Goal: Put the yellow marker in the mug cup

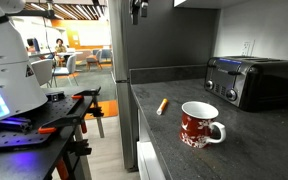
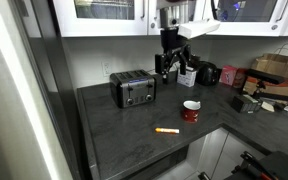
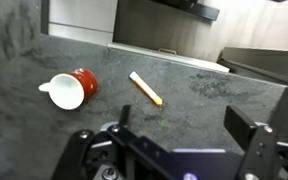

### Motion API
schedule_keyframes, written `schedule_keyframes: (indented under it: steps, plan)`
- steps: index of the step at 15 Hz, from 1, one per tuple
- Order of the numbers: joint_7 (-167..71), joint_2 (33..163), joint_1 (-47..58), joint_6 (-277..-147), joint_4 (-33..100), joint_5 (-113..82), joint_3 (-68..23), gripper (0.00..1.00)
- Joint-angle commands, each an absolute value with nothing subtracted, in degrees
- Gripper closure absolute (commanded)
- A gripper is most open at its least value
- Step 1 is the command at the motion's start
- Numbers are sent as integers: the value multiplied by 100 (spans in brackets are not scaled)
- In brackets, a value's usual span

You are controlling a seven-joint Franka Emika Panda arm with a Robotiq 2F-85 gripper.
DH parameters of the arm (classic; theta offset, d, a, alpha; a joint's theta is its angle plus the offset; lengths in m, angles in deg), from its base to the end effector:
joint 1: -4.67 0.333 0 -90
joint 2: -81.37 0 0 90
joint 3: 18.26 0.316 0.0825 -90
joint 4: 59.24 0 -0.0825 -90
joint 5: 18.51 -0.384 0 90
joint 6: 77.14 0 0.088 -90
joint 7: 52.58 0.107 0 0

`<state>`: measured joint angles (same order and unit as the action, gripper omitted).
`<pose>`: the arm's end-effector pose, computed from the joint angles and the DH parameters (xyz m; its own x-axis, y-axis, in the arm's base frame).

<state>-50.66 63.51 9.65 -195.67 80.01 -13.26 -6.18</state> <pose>0.4175 0.1242 0.4157 0.9554 0.2899 -0.0560 0.2951 -0.9446 0.1435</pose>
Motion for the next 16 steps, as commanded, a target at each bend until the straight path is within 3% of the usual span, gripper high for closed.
schedule_keyframes:
  steps: [1,5,16]
  plan:
    - [-5752,7030,1121,-20782,8068,-906,-769,0]
    - [-6770,8069,1189,-21968,7977,-1201,-875,0]
    - [-7526,8713,1107,-21944,7800,-992,-852,0]
